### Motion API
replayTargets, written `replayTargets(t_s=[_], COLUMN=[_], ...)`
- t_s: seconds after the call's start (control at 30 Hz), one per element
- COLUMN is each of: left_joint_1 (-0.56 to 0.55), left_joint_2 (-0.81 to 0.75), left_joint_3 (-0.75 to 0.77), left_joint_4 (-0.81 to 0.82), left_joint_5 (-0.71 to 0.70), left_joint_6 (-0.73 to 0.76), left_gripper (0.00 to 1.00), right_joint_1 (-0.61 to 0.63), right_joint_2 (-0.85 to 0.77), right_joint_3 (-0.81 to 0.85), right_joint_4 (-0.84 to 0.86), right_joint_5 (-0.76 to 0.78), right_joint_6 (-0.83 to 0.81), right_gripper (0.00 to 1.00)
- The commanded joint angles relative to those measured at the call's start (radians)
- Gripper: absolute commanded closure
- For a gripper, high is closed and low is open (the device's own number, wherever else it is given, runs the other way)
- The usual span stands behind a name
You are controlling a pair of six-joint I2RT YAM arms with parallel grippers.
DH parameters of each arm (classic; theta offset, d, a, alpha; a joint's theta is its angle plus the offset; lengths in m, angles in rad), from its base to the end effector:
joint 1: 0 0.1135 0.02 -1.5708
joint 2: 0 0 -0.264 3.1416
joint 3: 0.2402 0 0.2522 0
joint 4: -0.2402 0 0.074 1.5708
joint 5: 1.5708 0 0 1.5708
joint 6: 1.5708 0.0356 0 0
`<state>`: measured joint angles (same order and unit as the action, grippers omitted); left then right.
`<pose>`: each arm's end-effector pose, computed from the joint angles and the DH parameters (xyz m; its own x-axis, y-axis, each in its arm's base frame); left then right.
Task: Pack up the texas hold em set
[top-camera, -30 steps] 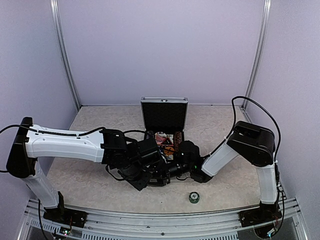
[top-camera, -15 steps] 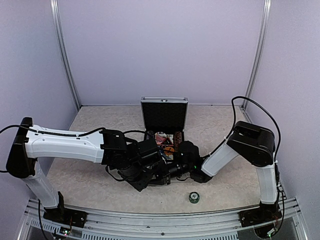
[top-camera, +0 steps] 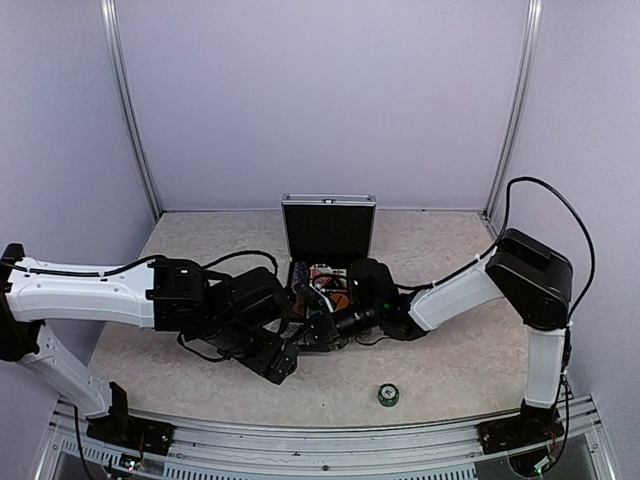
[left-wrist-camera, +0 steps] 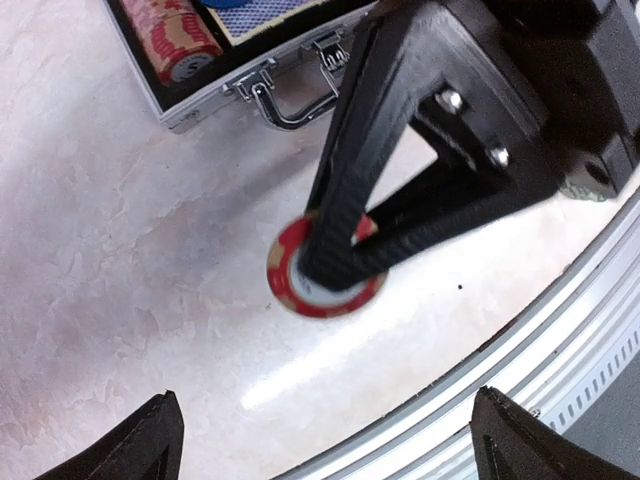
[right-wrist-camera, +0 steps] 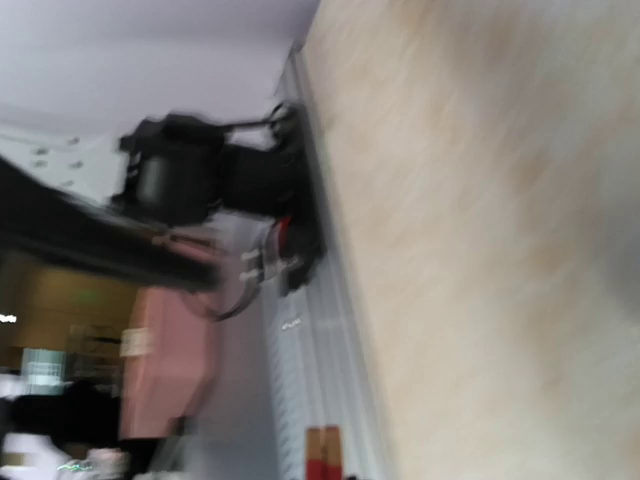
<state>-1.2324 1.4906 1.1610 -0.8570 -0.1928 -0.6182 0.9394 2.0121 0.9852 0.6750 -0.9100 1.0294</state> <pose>0.1030 -0.2721 0.2531 -0.7736 0.4846 -0.4084 0.5567 0.8276 -0.0725 0.2139 0.3401 0.1406 -0.9043 -0.3456 -0.2505 -0.3064 0.1168 0.9447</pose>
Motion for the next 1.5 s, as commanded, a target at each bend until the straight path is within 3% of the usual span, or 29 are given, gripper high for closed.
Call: replayTargets(t_s=[0.0,0.13,0.27,0.67,1.47], left_joint_1=[0.052,0.155,0.23,0.277,0.298], left_joint_2=[-0.135,-0.273,-0.352,-0.413,-0.398], left_joint_3=[-0.078,-0.145,-0.194,-0.292,-0.294], left_joint_4=[0.079,0.121,0.151,0.21,0.221], left_joint_5=[-0.045,-0.036,-0.021,-0.023,-0.01], left_joint_6=[-0.083,-0.087,-0.07,-0.098,-0.106], left_gripper=[0.01,0.01,0.01,0.01,0.01], right_joint_1=[-0.049,-0.08,-0.083,-0.045,-0.013], right_joint_2=[-0.067,-0.062,-0.036,0.036,0.157], right_joint_3=[0.158,0.276,0.381,0.504,0.624], right_joint_4=[-0.462,-0.721,-0.85,-1.017,-1.011], right_joint_5=[0.122,0.285,0.374,0.506,0.636], right_joint_6=[-0.444,-0.765,-1.042,-1.534,-1.67], right_gripper=[1.0,1.0,1.0,1.0,1.0])
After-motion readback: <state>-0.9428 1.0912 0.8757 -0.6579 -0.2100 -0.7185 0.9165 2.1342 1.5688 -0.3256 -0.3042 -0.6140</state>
